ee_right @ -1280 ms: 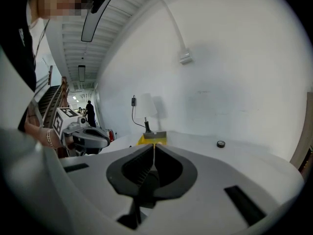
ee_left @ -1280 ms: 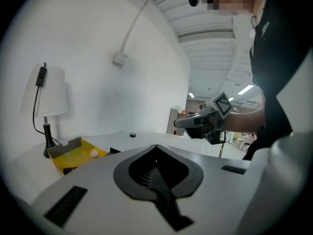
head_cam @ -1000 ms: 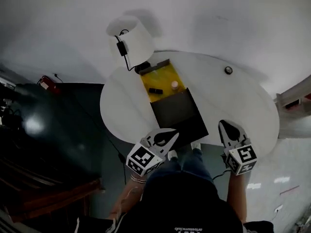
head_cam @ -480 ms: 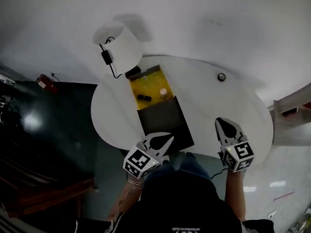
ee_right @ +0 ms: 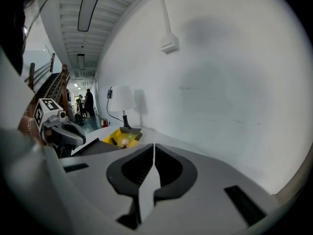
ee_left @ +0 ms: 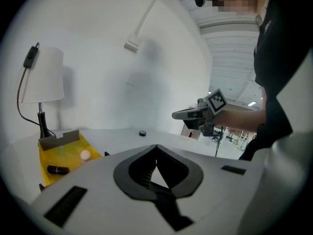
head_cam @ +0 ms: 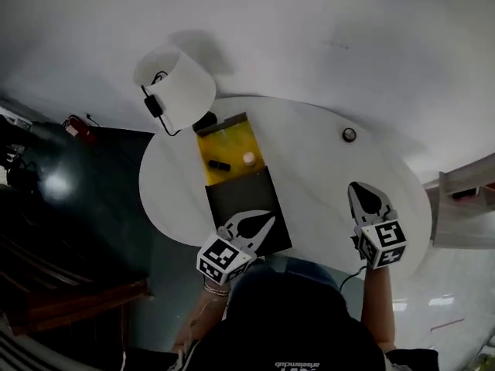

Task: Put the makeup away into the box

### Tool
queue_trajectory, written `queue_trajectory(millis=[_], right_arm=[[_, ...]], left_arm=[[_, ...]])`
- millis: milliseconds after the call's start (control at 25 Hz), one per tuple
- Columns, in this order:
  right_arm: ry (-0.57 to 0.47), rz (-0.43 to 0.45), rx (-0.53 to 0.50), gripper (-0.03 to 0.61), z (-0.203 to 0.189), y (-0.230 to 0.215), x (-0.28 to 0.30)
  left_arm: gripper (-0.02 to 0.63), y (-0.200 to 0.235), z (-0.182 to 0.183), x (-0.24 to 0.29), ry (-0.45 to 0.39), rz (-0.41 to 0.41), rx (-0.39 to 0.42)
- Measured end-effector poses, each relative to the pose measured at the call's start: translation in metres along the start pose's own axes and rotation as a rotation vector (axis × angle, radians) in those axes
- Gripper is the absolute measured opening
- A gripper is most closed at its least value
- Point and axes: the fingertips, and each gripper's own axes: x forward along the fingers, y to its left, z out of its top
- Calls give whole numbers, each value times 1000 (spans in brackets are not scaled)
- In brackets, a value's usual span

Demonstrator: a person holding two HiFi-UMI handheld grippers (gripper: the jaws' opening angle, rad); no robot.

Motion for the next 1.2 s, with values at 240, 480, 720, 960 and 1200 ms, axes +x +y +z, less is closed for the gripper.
queue_trajectory(millis=[240,480,720,960,1200], right_arm=[[12,24,4,26,0,-34,10],[31,26,7,26,-4,-68,22],[59,63,21,28,-11,-91,44],[71,66,30,33,-18,-117,65],[111,77,22,135,-28,-131,91]], left_arm=[[17,8,11,25,-1,64,-45],[17,13,18,57,10,110,-65],[17,23,23,79,19,164,-99],[17,28,20,100,54,184,-134],[17,34,19,129,71,176,-168]])
